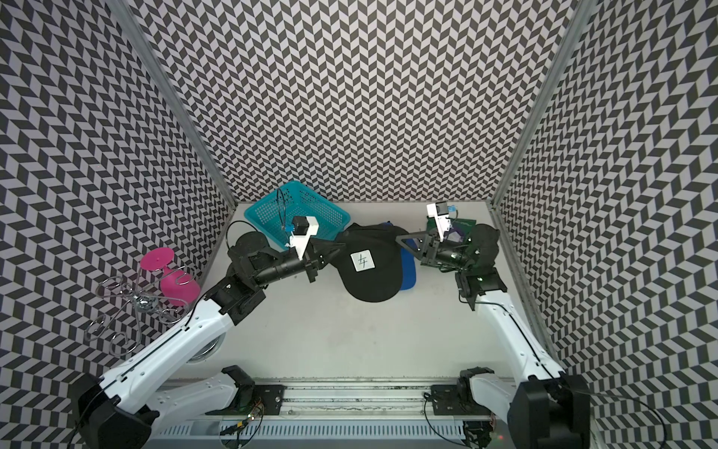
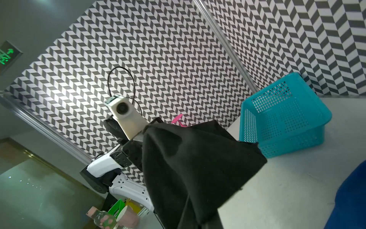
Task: Turn the baseball cap inside out
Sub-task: Turn over the baseball cap.
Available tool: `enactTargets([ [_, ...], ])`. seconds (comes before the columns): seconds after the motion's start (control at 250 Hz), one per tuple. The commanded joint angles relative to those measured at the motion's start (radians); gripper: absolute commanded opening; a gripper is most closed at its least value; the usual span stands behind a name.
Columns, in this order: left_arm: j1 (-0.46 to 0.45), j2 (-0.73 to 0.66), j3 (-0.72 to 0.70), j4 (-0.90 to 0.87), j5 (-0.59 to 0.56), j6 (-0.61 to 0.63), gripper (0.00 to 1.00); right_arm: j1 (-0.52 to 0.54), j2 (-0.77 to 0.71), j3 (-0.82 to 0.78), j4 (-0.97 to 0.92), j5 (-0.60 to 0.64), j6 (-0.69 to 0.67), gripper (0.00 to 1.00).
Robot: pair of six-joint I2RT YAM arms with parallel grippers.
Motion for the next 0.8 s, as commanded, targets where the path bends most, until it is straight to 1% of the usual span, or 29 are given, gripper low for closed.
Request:
enactTargets([
  [0.0,0.032,-0.024,0.012,0.102,0.28,-0.083,0.0,-0.026,0.057,-0.02,-0.207,0.113,-0.155,0.0],
  [0.1,0.032,0.013,0.041,0.078,0.429,-0.126,0.0,-0.052,0.072,-0.055,-0.206,0.136,-0.156,0.01],
  [0.148,0.031,0.028,0.039,0.105,0.491,-0.169,0.0,-0.072,0.068,-0.063,-0.209,0.147,-0.155,0.1],
  [0.192,0.031,0.034,0.041,0.108,0.506,-0.182,0.0,-0.098,0.06,-0.062,-0.222,0.153,-0.158,0.22],
  [0.256,0.031,0.031,0.051,0.038,0.459,-0.122,0.0,-0.144,0.036,-0.05,-0.25,0.165,-0.173,0.37],
  [0.268,0.032,0.03,0.054,0.02,0.417,-0.106,0.0,-0.15,0.03,-0.046,-0.257,0.169,-0.178,0.4],
  [0.32,0.032,0.023,0.056,-0.038,0.309,-0.051,0.0,-0.183,-0.002,-0.029,-0.282,0.185,-0.2,0.49],
  [0.381,0.032,0.018,0.058,-0.088,0.207,0.0,0.0,-0.203,-0.05,-0.007,-0.294,0.206,-0.234,0.58],
  [0.453,0.032,0.024,0.066,-0.134,0.164,0.045,0.0,-0.199,-0.112,0.021,-0.285,0.201,-0.3,0.7],
  [0.513,0.032,0.035,0.079,-0.173,0.16,0.075,0.0,-0.188,-0.16,0.025,-0.231,0.166,-0.339,0.77],
  [0.593,0.031,0.05,0.095,-0.22,0.16,0.111,0.0,-0.126,-0.224,0.005,-0.149,0.166,-0.419,0.83],
  [0.669,0.031,0.06,0.108,-0.254,0.164,0.142,0.0,-0.016,-0.262,-0.001,-0.169,0.227,-0.594,0.86],
  [0.725,0.03,0.062,0.117,-0.27,0.169,0.159,0.0,0.092,-0.27,0.007,-0.226,0.303,-0.751,0.87],
  [0.793,0.031,0.068,0.128,-0.282,0.172,0.167,0.0,0.228,-0.256,0.033,-0.295,0.459,-0.902,0.86],
])
